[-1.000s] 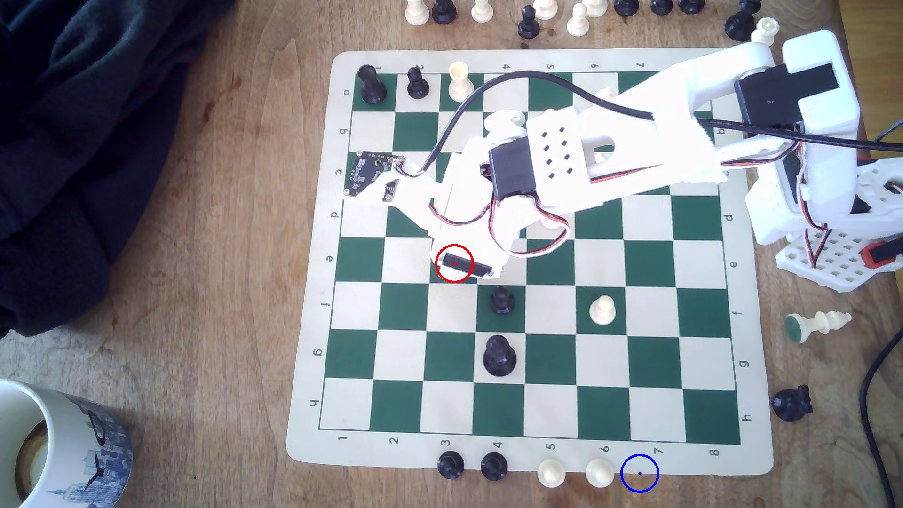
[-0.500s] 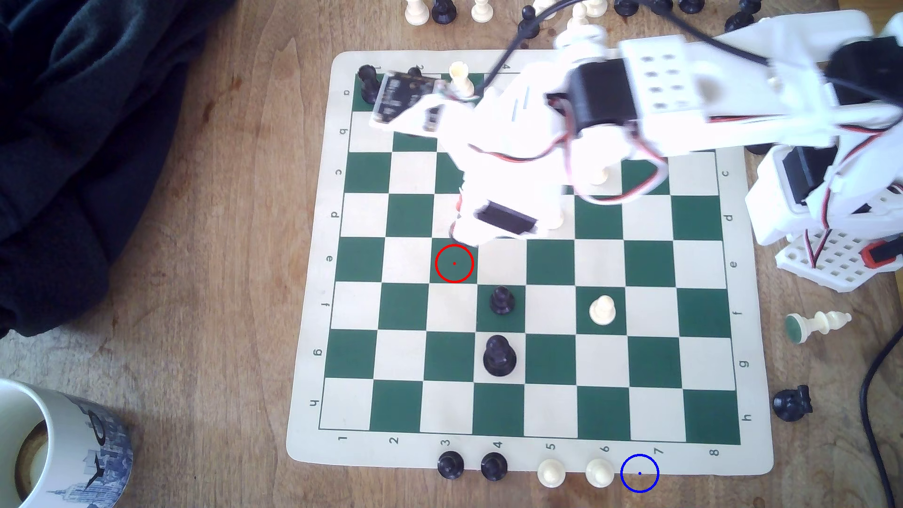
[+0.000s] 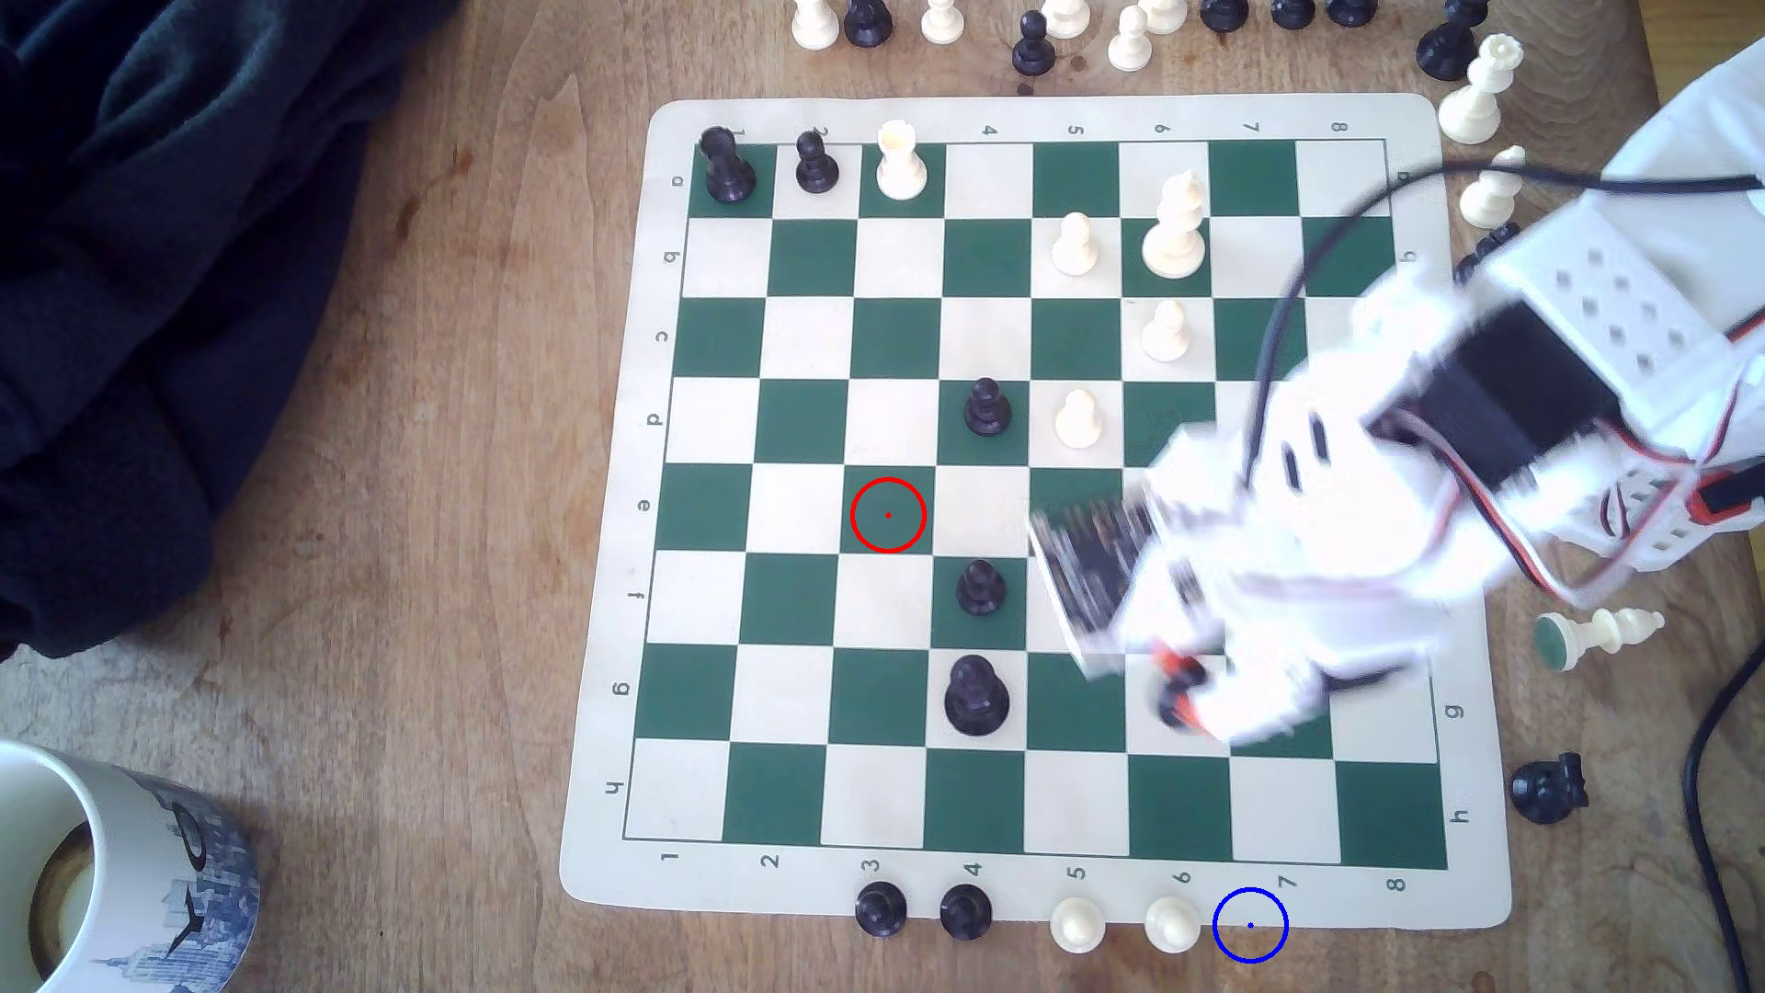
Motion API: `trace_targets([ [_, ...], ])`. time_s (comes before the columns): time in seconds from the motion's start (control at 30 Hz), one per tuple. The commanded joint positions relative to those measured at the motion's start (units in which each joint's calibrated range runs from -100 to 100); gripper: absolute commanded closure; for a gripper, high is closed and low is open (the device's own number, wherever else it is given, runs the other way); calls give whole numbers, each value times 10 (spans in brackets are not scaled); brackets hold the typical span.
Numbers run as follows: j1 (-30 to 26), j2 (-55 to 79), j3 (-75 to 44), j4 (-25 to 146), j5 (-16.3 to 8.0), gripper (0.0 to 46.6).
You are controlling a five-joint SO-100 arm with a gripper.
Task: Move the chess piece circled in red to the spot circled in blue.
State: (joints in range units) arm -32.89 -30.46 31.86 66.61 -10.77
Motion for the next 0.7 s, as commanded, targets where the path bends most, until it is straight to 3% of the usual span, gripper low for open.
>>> trace_targets([
  [0.0, -53, -21, 29, -45, 3, 441],
  [0.27, -99, 66, 39, -133, 4, 441],
  [0.67, -122, 174, 26, -198, 9, 442],
])
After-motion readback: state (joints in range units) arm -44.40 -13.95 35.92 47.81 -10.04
